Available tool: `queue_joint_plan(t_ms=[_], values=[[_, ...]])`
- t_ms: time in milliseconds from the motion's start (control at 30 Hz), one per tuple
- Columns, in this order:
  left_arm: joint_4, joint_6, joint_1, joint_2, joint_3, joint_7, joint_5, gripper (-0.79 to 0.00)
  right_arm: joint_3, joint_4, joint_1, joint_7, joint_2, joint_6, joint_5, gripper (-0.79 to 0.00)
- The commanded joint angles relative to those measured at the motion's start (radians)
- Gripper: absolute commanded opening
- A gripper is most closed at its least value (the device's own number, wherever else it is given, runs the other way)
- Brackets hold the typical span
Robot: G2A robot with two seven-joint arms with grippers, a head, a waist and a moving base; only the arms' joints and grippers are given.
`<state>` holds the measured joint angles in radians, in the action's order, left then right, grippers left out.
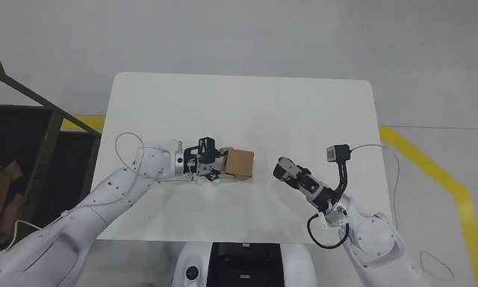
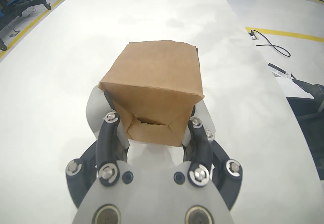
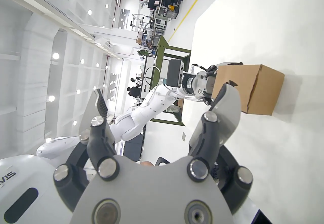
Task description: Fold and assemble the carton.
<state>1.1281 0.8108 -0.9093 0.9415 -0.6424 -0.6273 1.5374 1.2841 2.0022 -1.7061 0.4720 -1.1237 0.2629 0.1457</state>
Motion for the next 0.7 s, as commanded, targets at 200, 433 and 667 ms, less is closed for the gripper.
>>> queue_joint_plan(t_ms=[200, 433, 667], values=[[-0.092, -0.010, 0.035, 0.026, 0.022, -0.035, 0.043, 0.000, -0.003, 0.002, -0.007, 0.003, 0.000, 0.005, -0.005, -0.102], [-0.081, -0.028, 0.024, 0.006, -0.024, -0.133, 0.074, 0.000, -0.026, -0.011, 0.009, -0.001, -0.003, 0.004, -0.020, -0.058], [0.046, -0.018, -0.045, -0.065, -0.163, -0.195, 0.089, 0.000, -0.039, -0.046, 0.029, -0.044, -0.005, -0.022, -0.105, -0.018]])
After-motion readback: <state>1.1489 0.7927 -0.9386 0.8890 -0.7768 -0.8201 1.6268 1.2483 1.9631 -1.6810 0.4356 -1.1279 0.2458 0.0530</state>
